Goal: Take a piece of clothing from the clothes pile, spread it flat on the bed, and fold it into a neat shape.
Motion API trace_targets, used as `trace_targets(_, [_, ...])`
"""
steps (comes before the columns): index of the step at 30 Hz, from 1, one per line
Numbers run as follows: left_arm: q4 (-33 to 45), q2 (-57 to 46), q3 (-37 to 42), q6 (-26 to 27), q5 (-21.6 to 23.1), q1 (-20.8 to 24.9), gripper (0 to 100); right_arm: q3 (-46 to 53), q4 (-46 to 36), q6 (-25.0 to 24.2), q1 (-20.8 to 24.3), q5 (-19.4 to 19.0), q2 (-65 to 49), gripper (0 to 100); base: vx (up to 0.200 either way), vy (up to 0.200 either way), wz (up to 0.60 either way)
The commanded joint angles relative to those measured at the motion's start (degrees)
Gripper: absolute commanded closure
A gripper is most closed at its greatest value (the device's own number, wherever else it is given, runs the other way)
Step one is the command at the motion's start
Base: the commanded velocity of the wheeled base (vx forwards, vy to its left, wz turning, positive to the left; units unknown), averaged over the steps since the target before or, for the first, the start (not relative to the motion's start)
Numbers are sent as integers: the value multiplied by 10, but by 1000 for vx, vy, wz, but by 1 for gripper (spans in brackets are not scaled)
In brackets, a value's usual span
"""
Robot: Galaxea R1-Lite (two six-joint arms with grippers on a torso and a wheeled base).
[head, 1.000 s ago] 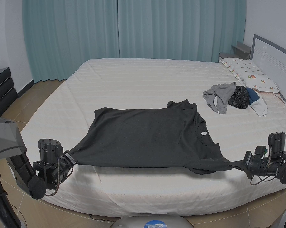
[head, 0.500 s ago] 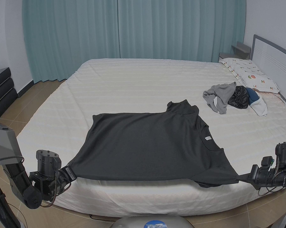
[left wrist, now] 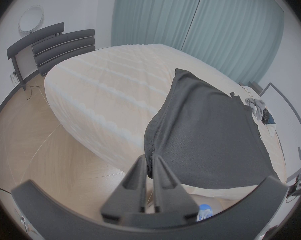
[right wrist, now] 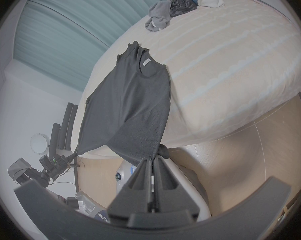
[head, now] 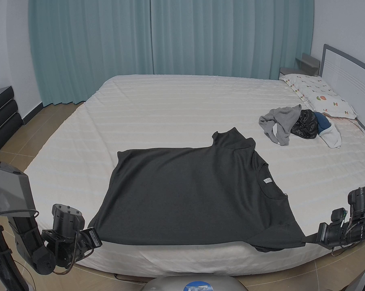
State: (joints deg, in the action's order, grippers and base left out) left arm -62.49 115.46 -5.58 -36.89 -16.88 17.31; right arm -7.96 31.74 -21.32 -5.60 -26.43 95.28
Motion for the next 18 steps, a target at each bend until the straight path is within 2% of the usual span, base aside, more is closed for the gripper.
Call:
trace_targets(1, [-1,30,1,-5,3,18,0,-18,2,12,2,0,62,0,0,0,0])
trace_targets(5, [-3,30,-1,-6,3,22,0,-57,3,14,2,-2,105,0,0,0,0])
trace_targets(14, [-8,-6,-20,-6,4,10,0,-142,2,3,10,-7,115,0,0,0,0])
trace_targets(18, [-8,-15,-29,-20,24,4,0,-181,2,-42,31,-8,126,0,0,0,0])
